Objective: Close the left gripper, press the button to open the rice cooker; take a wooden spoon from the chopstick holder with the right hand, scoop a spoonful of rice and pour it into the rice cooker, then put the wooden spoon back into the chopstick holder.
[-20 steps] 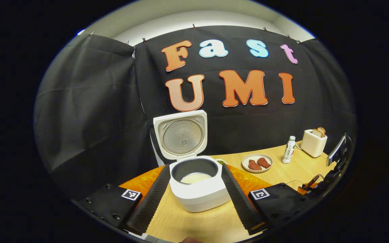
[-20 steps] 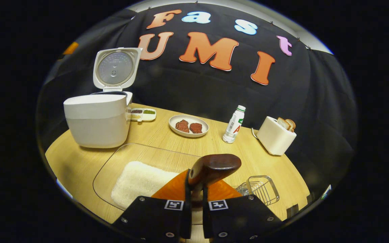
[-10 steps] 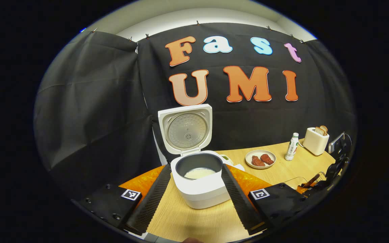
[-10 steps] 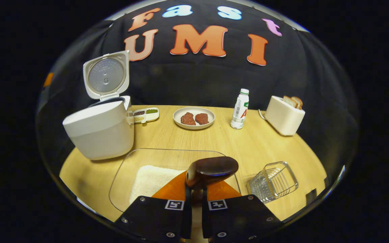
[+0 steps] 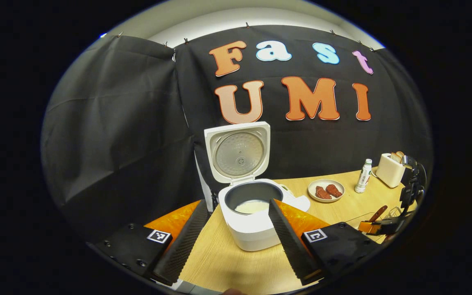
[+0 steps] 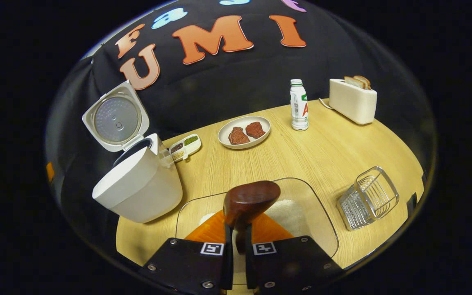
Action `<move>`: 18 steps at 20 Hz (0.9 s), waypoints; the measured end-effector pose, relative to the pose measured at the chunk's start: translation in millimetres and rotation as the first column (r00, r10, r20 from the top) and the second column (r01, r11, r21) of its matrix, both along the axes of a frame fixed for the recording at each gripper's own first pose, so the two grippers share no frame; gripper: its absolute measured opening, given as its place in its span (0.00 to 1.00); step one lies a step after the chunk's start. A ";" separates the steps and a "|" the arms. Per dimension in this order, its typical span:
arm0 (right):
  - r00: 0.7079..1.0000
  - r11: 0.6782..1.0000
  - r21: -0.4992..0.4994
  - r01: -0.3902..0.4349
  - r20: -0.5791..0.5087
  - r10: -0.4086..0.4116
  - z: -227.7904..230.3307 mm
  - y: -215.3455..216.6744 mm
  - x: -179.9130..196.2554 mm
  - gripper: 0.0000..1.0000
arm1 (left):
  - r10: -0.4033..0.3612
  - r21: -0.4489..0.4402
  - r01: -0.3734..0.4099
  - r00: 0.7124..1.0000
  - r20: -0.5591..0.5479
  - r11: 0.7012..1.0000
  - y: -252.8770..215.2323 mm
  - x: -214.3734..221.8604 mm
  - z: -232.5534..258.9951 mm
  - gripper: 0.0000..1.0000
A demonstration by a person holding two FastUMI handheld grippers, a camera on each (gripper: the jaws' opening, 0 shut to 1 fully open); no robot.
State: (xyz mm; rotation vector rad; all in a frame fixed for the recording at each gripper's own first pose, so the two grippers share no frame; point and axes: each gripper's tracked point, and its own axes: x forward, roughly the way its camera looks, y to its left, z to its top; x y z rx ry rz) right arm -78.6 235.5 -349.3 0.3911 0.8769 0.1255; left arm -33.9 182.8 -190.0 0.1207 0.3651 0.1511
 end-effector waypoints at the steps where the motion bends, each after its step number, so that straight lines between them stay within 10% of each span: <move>1: 1.000 1.000 0.013 0.009 -0.011 -0.009 -0.9 -1.7 0.6 0.12 | 0.005 -0.001 -0.005 1.000 -0.002 1.000 1.5 -0.2 -0.2 1.00; 18: 0.984 0.962 0.243 0.124 -0.152 -0.089 -6.2 10.2 3.2 0.12 | -0.007 0.014 0.007 1.000 -0.005 1.000 -2.2 9.3 -2.7 1.00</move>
